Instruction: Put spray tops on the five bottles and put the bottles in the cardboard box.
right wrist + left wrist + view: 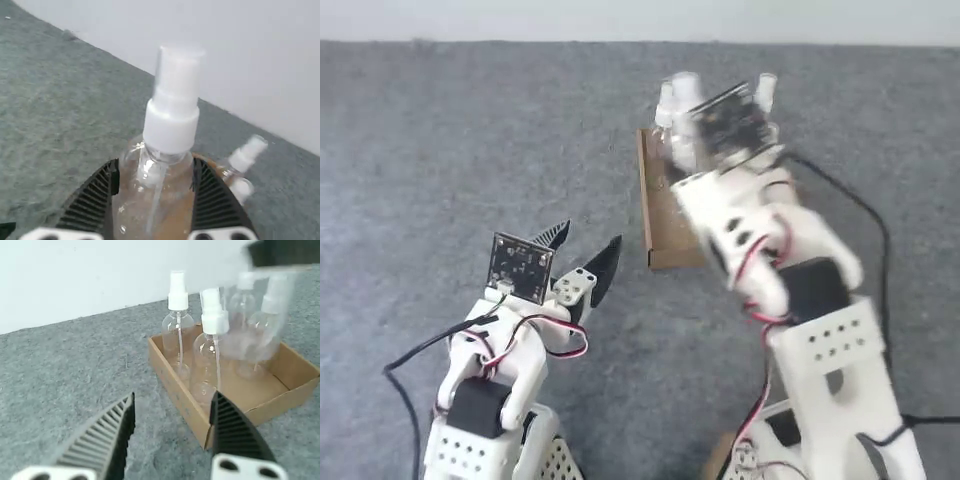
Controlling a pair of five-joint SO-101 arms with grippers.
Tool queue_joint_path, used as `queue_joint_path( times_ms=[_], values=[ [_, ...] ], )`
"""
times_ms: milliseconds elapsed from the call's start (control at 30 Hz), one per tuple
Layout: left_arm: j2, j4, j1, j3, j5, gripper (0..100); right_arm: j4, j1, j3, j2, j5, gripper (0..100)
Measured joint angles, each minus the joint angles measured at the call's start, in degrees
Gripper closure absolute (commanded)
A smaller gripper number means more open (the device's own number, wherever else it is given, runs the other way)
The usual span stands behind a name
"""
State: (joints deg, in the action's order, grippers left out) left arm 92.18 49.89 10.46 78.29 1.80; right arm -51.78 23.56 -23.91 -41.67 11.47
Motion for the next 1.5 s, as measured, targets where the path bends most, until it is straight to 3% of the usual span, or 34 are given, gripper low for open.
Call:
queue_joint_path(
  times_ms=[100, 267, 500, 967, 1500],
  values=[
    [0.00, 0.00, 0.00, 0.00, 0.00, 79, -3.43, -5.10, 1.67, 0.00, 0.62, 99.3],
    [0.00, 0.00, 0.00, 0.70, 0.00, 88, -5.89, -9.93, 1.23, 0.00, 0.62, 99.3],
    [0.00, 0.00, 0.00, 0.70, 0.00, 99, 8.53, -11.16, -14.51, 0.00, 0.79, 99.3],
    [0.00, 0.00, 0.00, 0.70, 0.00, 99, 26.99, -11.16, -21.45, 8.00, 0.79, 99.3],
    [0.00, 0.00, 0.00, 0.70, 0.00, 99, 39.03, -11.25, -29.54, 17.23, -2.02, 99.3]
  ],
)
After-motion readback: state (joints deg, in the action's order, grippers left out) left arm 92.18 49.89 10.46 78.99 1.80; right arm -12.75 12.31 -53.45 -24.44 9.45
